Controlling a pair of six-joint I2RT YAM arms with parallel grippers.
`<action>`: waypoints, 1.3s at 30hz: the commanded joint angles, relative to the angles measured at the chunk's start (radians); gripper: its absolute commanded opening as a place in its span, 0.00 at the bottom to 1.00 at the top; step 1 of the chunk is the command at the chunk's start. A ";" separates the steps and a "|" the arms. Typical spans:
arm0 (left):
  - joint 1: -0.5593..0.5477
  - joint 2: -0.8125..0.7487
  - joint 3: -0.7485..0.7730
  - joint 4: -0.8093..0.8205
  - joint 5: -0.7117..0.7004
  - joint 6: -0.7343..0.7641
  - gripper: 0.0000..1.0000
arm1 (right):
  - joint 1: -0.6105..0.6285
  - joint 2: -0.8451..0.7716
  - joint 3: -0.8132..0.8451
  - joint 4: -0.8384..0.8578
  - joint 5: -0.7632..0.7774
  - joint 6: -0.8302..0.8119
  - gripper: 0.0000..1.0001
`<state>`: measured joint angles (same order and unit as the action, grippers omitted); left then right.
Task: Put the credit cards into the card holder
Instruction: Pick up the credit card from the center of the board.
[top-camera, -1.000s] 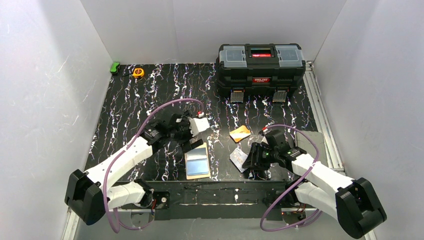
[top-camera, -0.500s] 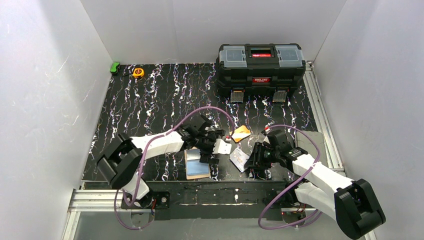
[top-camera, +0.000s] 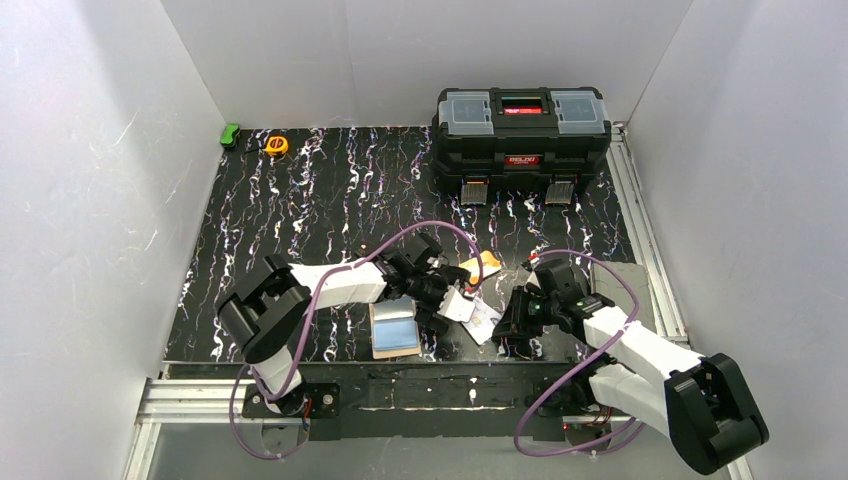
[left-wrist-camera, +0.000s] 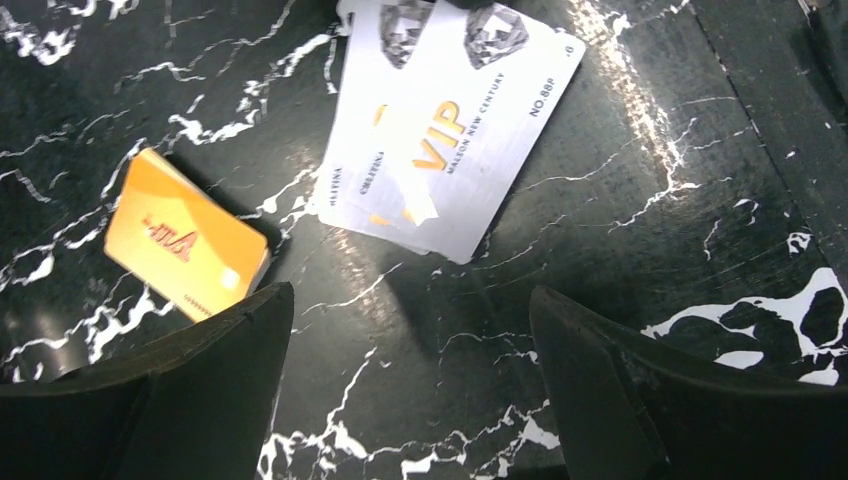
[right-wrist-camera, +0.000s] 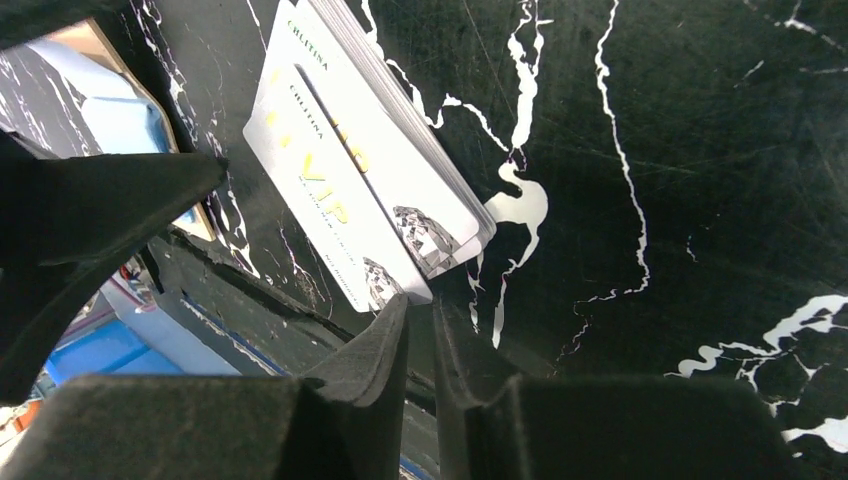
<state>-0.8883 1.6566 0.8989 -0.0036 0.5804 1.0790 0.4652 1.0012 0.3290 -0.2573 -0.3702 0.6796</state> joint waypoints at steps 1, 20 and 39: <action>-0.016 0.033 0.032 -0.026 0.056 0.086 0.85 | -0.007 -0.002 -0.010 0.028 -0.021 -0.010 0.19; -0.069 0.059 -0.004 0.057 0.024 0.190 0.72 | -0.008 -0.093 -0.012 0.036 -0.045 -0.026 0.07; -0.128 0.025 -0.299 0.404 -0.011 0.428 0.59 | -0.014 0.094 0.095 0.132 -0.021 -0.066 0.08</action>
<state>-1.0042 1.6577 0.6460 0.4454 0.5724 1.4910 0.4572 1.0786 0.3710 -0.1520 -0.3672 0.6281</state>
